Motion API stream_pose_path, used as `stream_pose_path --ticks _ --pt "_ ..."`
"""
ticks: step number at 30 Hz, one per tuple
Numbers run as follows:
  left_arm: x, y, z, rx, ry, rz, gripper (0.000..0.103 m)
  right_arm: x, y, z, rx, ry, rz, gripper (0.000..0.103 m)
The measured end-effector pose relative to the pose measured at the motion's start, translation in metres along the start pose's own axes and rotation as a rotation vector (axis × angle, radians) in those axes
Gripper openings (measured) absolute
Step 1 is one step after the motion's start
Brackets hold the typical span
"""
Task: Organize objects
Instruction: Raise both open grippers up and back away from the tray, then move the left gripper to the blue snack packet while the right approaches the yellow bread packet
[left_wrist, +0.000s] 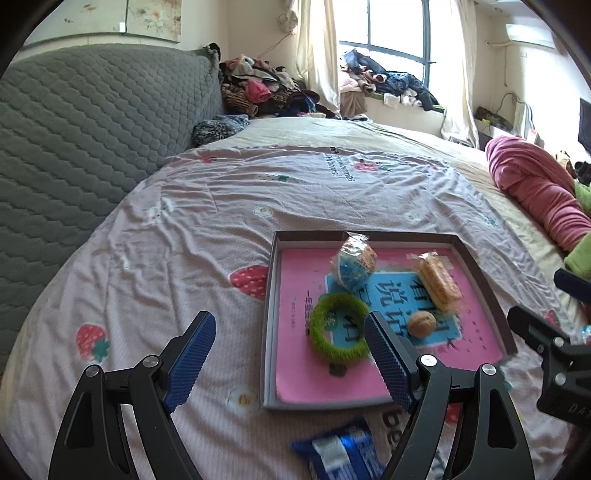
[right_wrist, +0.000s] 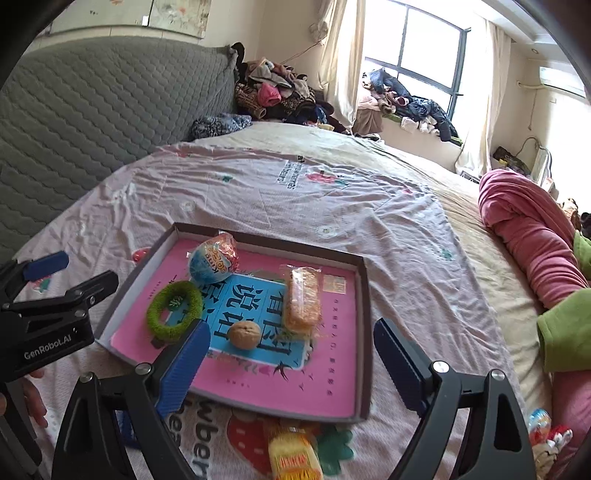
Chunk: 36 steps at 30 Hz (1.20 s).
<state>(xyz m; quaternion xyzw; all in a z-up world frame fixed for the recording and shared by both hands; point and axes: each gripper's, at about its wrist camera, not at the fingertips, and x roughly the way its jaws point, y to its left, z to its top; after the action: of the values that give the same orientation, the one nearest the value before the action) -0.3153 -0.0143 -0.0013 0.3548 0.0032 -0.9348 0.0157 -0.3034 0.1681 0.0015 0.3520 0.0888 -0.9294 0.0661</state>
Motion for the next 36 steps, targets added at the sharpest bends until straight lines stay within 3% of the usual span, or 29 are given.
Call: stream_pose_path --ticks 7,22,36 --pt "-0.054 -0.008 -0.007 0.0 0.014 0.001 0.084 -0.059 -0.001 0.0 -0.006 -0.025 0.009 0.093" --pt "-0.179 -0.01 -0.019 0.003 -0.046 0.041 0.084 -0.171 -0.006 -0.014 0.002 -0.075 0.024 0.102" --pt "-0.212 -0.011 -0.053 0.008 -0.02 0.041 0.084 -0.213 0.002 -0.051 -0.025 -0.067 0.057 0.102"
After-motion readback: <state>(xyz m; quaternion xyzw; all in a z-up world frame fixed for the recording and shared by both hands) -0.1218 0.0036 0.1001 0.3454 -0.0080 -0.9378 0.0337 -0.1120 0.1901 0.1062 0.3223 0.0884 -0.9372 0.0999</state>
